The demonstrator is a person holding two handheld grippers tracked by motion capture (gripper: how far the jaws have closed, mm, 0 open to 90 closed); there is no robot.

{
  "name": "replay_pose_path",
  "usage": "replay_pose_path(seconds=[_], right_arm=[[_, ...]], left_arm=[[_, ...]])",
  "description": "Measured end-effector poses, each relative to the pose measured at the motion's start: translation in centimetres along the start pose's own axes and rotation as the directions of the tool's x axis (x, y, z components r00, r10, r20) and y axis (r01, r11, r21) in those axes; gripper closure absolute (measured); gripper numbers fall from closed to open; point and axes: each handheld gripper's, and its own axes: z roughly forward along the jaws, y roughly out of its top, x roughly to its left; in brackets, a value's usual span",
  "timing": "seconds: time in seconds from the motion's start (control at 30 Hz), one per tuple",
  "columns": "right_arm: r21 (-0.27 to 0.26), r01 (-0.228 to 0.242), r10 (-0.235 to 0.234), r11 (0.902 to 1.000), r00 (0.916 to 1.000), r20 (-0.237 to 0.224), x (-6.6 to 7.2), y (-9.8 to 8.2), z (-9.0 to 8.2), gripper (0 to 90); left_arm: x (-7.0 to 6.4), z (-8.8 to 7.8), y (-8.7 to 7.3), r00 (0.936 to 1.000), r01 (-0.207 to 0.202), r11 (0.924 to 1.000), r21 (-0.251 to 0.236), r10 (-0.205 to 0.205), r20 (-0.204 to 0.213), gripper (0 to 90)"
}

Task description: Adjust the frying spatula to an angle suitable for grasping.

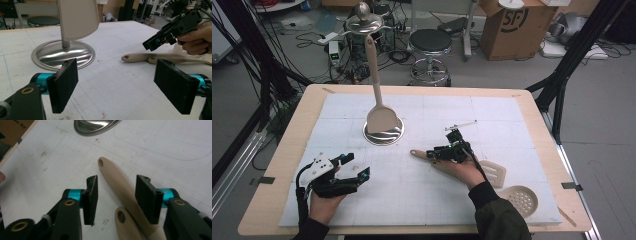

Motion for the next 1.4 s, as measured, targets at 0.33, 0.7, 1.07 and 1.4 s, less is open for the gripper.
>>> replay_pose_path(seconds=[0.33,0.7,1.07,1.4], right_arm=[[-0.003,0.015,-0.015,0.9999,0.9999,-0.003,0.4,0.6,0.0,42.9],[-0.009,0.014,-0.014,0.9999,0.9999,-0.001,0.4,1.2,0.1,37.1],[-0.002,0.029,-0.029,0.9996,0.9996,0.008,0.9,1.9,0.2,36.8],[0.035,0.041,-0.042,0.9985,0.9988,0.024,0.7,1.8,0.8,37.8]], left_arm=[[0.0,-0.1,0.0,1.0000,0.000,1.0000,-0.004,0.000,0.001,20.0],[0.0,0.0,0.0,1.0000,-0.001,1.0000,-0.002,0.001,-0.002,20.0],[0.0,0.0,0.0,1.0000,-0.002,1.0000,-0.001,0.002,-0.001,20.0],[0.0,0.0,-0.1,1.0000,0.001,1.0000,-0.001,-0.001,0.000,20.0]])
